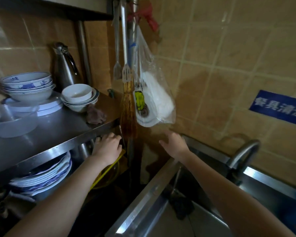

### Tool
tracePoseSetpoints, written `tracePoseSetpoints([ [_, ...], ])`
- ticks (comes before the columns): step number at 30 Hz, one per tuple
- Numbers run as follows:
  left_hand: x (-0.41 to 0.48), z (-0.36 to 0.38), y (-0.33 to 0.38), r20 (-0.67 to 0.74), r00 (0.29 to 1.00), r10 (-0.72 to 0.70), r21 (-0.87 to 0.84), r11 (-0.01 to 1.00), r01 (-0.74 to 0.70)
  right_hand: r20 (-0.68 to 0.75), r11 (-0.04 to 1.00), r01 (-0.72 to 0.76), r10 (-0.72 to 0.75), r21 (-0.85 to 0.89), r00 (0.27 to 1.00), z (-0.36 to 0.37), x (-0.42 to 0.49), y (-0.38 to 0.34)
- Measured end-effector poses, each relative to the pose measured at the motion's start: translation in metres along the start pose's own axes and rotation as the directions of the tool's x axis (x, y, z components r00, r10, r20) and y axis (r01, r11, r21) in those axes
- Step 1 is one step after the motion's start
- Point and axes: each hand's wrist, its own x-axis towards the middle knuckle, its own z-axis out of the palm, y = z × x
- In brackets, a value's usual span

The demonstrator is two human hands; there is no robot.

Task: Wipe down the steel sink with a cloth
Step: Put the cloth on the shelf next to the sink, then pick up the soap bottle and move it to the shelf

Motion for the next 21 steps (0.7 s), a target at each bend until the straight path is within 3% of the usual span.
tracePoseSetpoints([
  [7,-0.001,-0.007,0.067,0.032,0.991,0.133,-0.027,0.991,-0.132,-0.122,0.995,-0.097,0.092,-0.036,0.988,-0.040,-0.063,0.066],
  [11,-0.004,-0.014,0.109,-0.029,0.979,0.200,0.000,0.980,-0.200,-0.177,0.978,-0.184,0.166,-0.093,0.970,-0.065,-0.100,0.095],
  [21,-0.014,-0.019,0.205,-0.059,0.919,0.390,-0.055,0.918,-0.393,-0.301,0.899,-0.420,0.370,-0.122,0.879,-0.108,-0.183,0.163],
])
